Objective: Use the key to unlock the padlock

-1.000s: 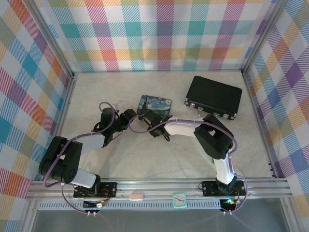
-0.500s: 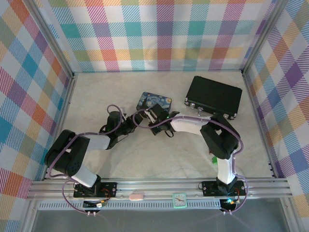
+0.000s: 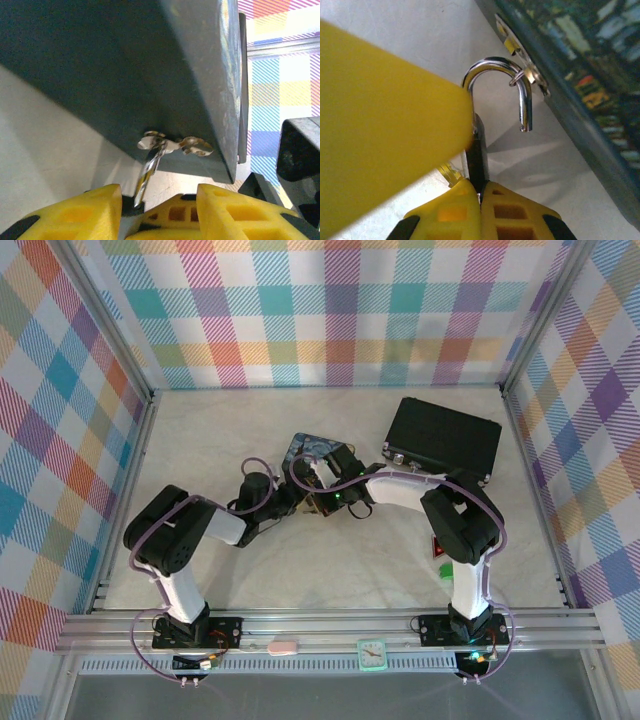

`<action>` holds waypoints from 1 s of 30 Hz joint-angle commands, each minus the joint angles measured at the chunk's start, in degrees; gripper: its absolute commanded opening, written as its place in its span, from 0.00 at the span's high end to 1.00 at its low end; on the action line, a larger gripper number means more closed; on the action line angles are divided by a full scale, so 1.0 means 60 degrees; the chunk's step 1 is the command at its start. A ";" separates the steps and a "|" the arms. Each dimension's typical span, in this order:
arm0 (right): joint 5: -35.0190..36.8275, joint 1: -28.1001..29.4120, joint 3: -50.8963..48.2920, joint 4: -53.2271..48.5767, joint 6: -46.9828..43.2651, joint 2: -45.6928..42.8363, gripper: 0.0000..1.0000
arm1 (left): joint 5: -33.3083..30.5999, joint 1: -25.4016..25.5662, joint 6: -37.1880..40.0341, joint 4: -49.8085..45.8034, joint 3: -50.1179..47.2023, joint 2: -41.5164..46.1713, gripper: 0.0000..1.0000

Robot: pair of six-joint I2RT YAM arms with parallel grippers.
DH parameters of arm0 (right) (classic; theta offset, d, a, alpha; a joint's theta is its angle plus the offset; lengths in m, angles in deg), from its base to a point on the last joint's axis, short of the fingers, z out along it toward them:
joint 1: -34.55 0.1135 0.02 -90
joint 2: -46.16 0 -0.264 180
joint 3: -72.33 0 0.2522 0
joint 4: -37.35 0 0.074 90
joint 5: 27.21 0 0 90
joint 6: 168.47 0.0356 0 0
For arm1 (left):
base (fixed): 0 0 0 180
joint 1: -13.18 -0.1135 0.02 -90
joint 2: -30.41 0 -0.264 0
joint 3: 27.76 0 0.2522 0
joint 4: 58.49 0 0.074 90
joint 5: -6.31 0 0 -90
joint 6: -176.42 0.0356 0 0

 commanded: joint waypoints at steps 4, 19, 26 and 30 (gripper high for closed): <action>-0.0740 -0.0056 -0.0147 0.0318 0.0138 -0.0239 1.00 | -0.0044 0.0095 0.0599 0.0232 0.0451 -0.0477 0.67; -0.2008 -0.0616 -0.0450 0.0874 0.0624 -0.0647 1.00 | -0.0363 0.0095 0.2103 -0.1399 0.0813 0.0023 0.98; -0.1473 -0.0645 -0.0793 0.0522 0.1258 -0.1737 0.81 | -0.0505 0.0084 0.1934 -0.1482 0.0793 0.0048 1.00; -0.0570 -0.0926 -0.1246 0.0388 0.2465 -0.2767 0.59 | -0.0742 0.0092 0.1781 -0.1657 0.0748 0.0249 1.00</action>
